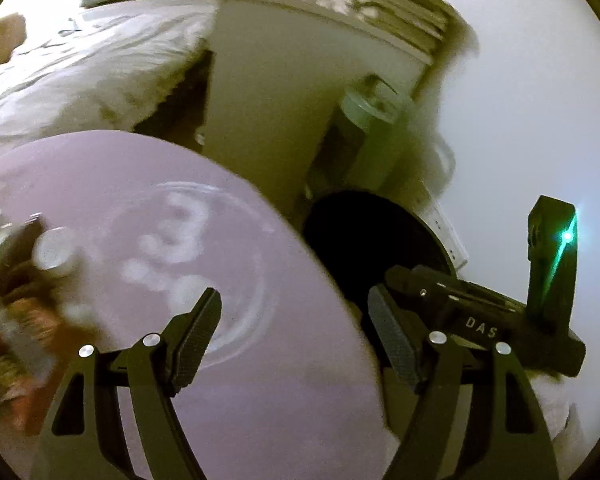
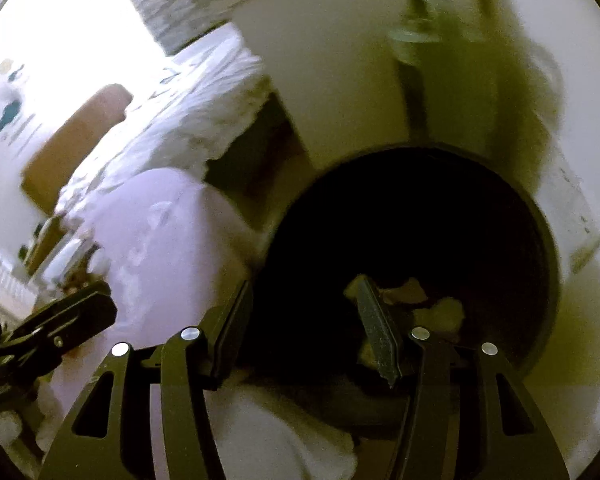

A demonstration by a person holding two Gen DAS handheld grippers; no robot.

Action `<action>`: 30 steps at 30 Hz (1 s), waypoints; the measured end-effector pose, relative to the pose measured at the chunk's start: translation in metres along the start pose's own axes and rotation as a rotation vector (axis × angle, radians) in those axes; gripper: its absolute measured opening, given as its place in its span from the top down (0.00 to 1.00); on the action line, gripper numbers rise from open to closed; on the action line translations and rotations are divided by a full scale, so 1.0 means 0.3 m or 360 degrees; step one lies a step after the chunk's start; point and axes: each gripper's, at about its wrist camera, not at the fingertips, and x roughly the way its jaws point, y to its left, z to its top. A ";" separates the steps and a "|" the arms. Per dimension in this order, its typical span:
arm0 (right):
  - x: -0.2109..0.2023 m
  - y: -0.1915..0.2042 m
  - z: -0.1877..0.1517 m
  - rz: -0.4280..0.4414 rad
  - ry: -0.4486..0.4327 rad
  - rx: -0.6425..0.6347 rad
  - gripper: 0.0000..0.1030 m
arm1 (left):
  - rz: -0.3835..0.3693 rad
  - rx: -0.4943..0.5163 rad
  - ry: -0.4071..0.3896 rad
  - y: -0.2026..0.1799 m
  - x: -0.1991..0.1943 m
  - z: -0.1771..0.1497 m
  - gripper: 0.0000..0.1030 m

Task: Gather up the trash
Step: 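Grasp the green packet with the left gripper while the right gripper grasps the clear plastic tray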

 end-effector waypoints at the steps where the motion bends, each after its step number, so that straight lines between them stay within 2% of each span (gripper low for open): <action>1: 0.004 0.030 0.008 0.0015 0.0005 -0.0027 0.46 | 0.0029 -0.0024 -0.0026 0.034 -0.036 -0.009 0.26; 3: 0.013 0.103 0.019 0.0056 0.0007 -0.0095 0.34 | 0.0072 -0.0048 -0.0060 0.079 -0.081 -0.019 0.26; 11: 0.066 0.431 0.073 0.0260 0.0072 -0.0343 0.34 | 0.0342 -0.0112 -0.0186 0.300 -0.316 -0.113 0.26; 17: 0.112 0.615 0.120 0.0454 0.0177 -0.0391 0.34 | 0.0588 -0.0124 -0.0232 0.471 -0.469 -0.202 0.26; 21: 0.166 0.762 0.162 0.0553 0.0263 -0.0418 0.34 | 0.0627 -0.0214 -0.0256 0.581 -0.545 -0.257 0.26; 24: 0.211 0.844 0.177 0.0553 0.0312 -0.0462 0.34 | 0.0662 -0.0255 -0.0241 0.662 -0.580 -0.302 0.26; 27: 0.269 0.912 0.195 0.0542 0.0371 -0.0476 0.34 | 0.0640 -0.0291 -0.0174 0.728 -0.576 -0.335 0.27; 30: 0.335 0.984 0.210 0.0513 0.0443 -0.0478 0.34 | 0.0604 -0.0303 -0.0112 0.758 -0.553 -0.345 0.35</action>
